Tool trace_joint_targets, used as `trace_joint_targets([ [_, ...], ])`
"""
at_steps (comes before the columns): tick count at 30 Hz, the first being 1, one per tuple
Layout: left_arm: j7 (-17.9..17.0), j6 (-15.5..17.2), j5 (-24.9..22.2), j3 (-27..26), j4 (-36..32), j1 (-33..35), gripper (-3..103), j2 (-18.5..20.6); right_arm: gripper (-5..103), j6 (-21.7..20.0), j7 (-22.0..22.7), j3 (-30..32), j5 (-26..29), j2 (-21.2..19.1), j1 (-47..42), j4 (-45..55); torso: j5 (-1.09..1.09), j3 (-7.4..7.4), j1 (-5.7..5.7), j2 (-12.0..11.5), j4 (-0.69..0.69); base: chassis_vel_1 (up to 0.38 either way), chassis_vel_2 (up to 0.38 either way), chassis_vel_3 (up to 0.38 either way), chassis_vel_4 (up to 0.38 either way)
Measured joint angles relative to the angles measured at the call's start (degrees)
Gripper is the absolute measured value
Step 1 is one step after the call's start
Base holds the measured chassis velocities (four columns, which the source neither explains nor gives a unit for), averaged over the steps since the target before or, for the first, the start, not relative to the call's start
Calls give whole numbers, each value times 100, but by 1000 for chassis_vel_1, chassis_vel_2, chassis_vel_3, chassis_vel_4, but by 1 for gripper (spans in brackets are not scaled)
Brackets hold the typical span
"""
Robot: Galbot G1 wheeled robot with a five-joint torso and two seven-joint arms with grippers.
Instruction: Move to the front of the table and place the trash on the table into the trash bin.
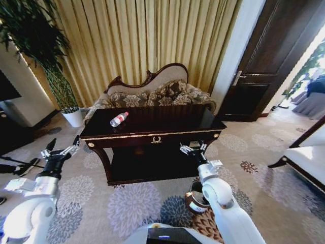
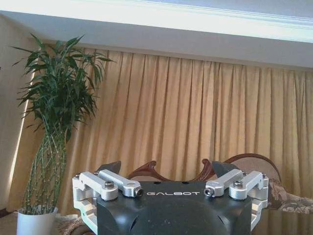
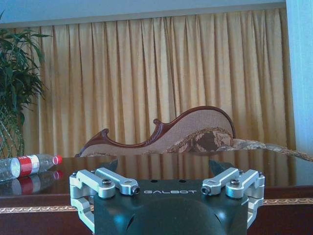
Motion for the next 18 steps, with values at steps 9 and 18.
trace_joint_targets([
  [9, 11, 0, 5, -8, -4, 22, 100, -24, 100, 3, 0, -52, -23, 22, 2, -9, 0, 0, 0, 0, 0, -25, 54, 21, -59],
  [18, 16, 0, 7, -6, -24, 22, 100, -35, 100, 3, 0, -42, -41, 22, -37, -12, 0, 0, 0, 0, 0, -48, 41, 51, -39],
])
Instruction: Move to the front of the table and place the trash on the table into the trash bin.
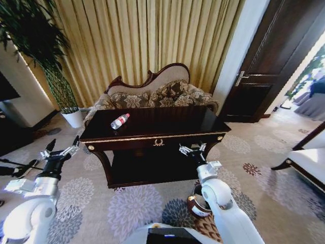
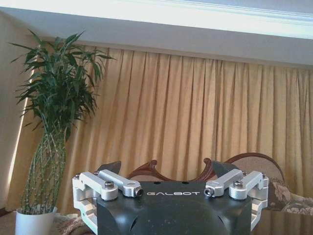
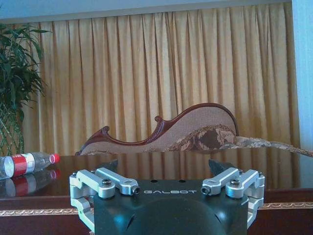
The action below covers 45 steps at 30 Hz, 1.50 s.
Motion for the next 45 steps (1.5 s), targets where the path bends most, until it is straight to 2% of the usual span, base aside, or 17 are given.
trace_joint_targets([
  [45, 24, -22, -14, -63, -48, 61, 100, -38, 100, -12, 0, 59, -97, -10, -8, 12, 0, 0, 0, 0, 1, -29, 28, 28, -31],
])
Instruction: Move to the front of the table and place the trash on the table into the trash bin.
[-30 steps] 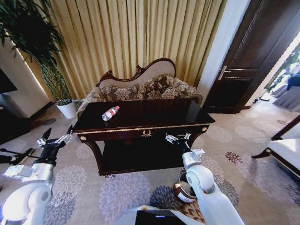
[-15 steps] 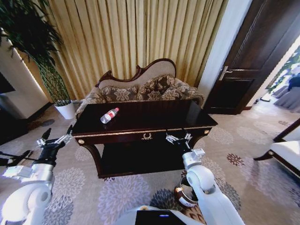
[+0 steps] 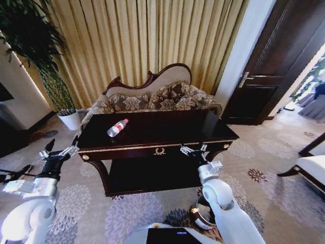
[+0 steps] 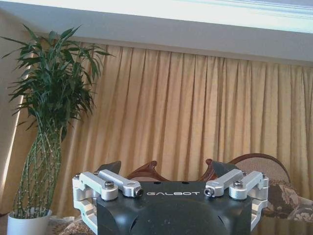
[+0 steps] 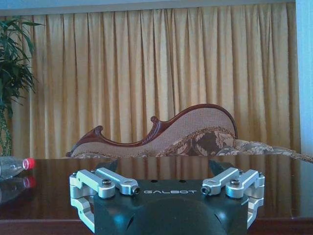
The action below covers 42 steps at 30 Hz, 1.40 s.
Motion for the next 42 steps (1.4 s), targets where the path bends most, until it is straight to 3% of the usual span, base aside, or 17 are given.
trace_joint_targets([
  [19, -10, -4, -26, -85, -52, 68, 100, 42, 100, -22, 0, 59, -123, 34, -87, 3, 0, 0, 0, 0, -1, -47, 53, 50, -48],
  [23, -99, 69, -153, -141, -92, 67, 100, 209, 100, -74, 0, 70, -122, 6, -112, 65, -1, 0, 0, 0, 0, -61, 54, 39, -66],
  [27, -253, 520, -546, -284, -97, -12, 100, 764, 100, -176, 0, 85, -86, -14, -135, 156, -2, 0, 0, -1, 0, -12, 13, 12, -10],
  [30, -384, 1697, -1322, -789, -105, -170, 100, 1745, 100, -191, 0, 130, -22, 7, -172, 209, 1, 0, 0, 0, -1, 0, 0, 0, 0],
  [31, -384, 1697, -1322, -789, -105, -170, 100, 1745, 100, -191, 0, 130, -22, 7, -172, 209, 1, 0, 0, 0, -1, 0, 0, 0, 0],
  [33, -506, 2539, -1835, -1014, 24, -386, 100, 2267, 100, -191, 0, 140, 54, 49, -216, 246, -2, -1, 0, 0, 0, 0, 0, 0, 0],
  [34, -506, 2539, -1835, -1014, 24, -386, 100, 2267, 100, -191, 0, 140, 54, 49, -216, 246, -2, -1, 0, 0, 0, 0, 0, 0, 0],
  [35, -582, 3089, -2209, -1107, 173, -541, 100, 2575, 100, -187, 0, 137, 54, 96, -242, 249, -1, 0, 0, 0, -1, 0, 0, 0, 0],
  [36, -582, 3089, -2209, -1107, 173, -541, 100, 2575, 100, -187, 0, 137, 54, 96, -242, 249, -1, 0, 0, 0, -1, 0, 0, 0, 0],
  [38, -669, 3541, -2777, -1140, 493, -634, 100, 3029, 100, -171, 0, 108, 15, 173, -261, 236, -3, 0, 0, 0, -1, 0, 0, 0, 0],
  [40, -664, 3584, -2896, -1131, 627, -643, 100, 3182, 100, -160, 0, 96, -8, 204, -263, 217, -1, 0, 0, 0, -1, 0, 0, 0, 0],
  [42, -440, 3612, -3057, -948, 1115, -797, 100, 3619, 100, -112, 0, 73, -89, 277, -280, 159, -1, 0, 0, 0, 1, 0, 0, 0, 0],
])
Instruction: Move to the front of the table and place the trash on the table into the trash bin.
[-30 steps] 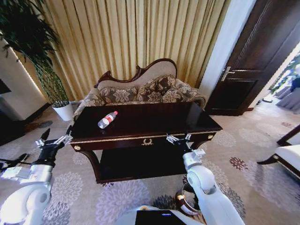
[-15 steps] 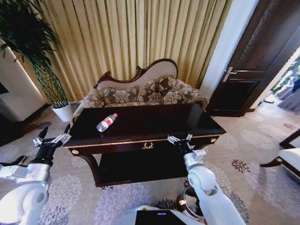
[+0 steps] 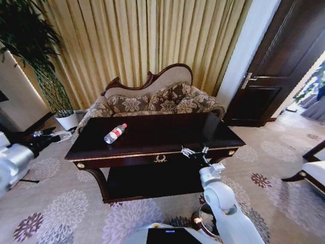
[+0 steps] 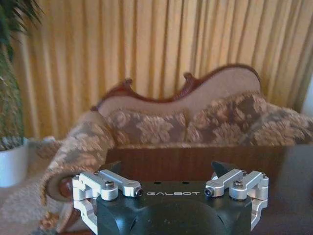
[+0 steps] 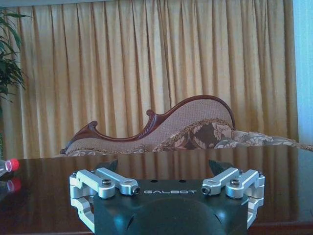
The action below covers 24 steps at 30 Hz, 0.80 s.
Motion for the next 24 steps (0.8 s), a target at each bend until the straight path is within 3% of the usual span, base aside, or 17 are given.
trace_joint_targets([
  [2, 104, -1, -44, 171, 197, -152, 100, 151, 100, 20, 0, 0, -25, 41, -6, -23, 0, 0, 0, 0, 0, 0, 0, 0, 0],
  [5, 238, -164, -112, 968, 655, -828, 100, 429, 100, 49, 0, 37, -57, 110, -28, -41, -1, 0, 0, 0, -1, 0, 0, 0, 0],
  [6, 238, -164, -112, 968, 655, -828, 100, 429, 100, 49, 0, 37, -57, 110, -28, -41, -1, 0, 0, 0, -1, 0, 0, 0, 0],
  [9, 294, -325, -119, 2042, 1046, -1834, 100, 502, 100, 63, 0, 140, -67, 136, -46, -35, -1, 0, 0, 0, -4, 0, 0, 0, 0],
  [10, 294, -325, -119, 2042, 1046, -1834, 100, 502, 100, 63, 0, 140, -67, 136, -46, -35, -1, 0, 0, 0, -4, 0, 0, 0, 0],
  [12, 293, -279, -137, 2562, 1216, -2356, 100, 512, 100, 66, 0, 213, -68, 163, -77, -13, 0, 0, 0, 0, -6, 0, 0, 0, 0],
  [18, 325, -118, -134, 3224, 1375, -2730, 100, 617, 100, 68, 0, 280, -68, 202, -103, -39, 1, 0, 0, 0, 0, 0, 0, 0, 0],
  [24, 147, -83, -145, 3895, 1615, -2999, 100, 761, 100, 78, 0, 239, -176, 369, -71, -140, 1, 0, 0, 0, -1, 0, 0, 0, 0],
])
